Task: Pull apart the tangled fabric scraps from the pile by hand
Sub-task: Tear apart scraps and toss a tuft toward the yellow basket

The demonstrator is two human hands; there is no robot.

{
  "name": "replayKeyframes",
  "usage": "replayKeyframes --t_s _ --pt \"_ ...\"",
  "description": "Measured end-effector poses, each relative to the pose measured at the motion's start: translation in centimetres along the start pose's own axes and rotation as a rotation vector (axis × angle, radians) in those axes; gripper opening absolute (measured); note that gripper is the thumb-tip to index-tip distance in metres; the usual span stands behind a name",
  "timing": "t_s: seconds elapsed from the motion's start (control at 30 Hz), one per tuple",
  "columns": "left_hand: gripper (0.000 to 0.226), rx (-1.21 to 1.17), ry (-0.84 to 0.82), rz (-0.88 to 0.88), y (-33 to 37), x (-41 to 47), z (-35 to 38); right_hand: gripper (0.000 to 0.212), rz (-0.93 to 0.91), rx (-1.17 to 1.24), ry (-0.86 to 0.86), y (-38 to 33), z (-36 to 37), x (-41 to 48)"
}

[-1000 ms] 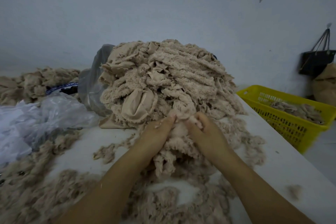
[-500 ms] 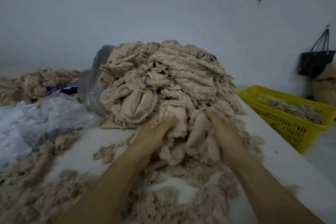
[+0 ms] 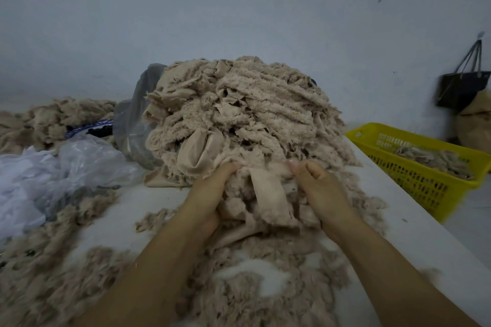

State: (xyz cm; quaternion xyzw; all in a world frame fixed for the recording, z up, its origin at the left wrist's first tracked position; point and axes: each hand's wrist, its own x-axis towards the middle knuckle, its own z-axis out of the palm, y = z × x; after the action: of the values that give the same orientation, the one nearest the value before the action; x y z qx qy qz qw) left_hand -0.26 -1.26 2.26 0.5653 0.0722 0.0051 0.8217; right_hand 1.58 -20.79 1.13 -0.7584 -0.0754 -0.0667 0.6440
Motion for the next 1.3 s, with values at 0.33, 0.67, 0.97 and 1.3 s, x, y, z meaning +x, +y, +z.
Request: replayKeyframes --t_s 0.33,0.67,0.97,1.3 --pt "0.035 -0.308 -0.160 0.052 1.0 0.1 -2.1 0.035 -0.046 -0.331 0.241 1.8 -2.0 1.0" --pt "0.047 -0.183 -0.107 -0.039 0.3 -0.1 -0.9 0.057 -0.199 -0.240 -0.314 -0.1 2.7 -1.9" --pt "0.038 -0.523 -0.133 0.051 2.3 0.7 -3.5 0.075 0.088 0.122 0.171 -1.2 -1.0 -0.4" --pt "0.025 0.127 -0.210 0.236 -1.2 -0.2 0.1 0.070 0.052 -0.064 -0.084 0.2 0.9 -0.5"
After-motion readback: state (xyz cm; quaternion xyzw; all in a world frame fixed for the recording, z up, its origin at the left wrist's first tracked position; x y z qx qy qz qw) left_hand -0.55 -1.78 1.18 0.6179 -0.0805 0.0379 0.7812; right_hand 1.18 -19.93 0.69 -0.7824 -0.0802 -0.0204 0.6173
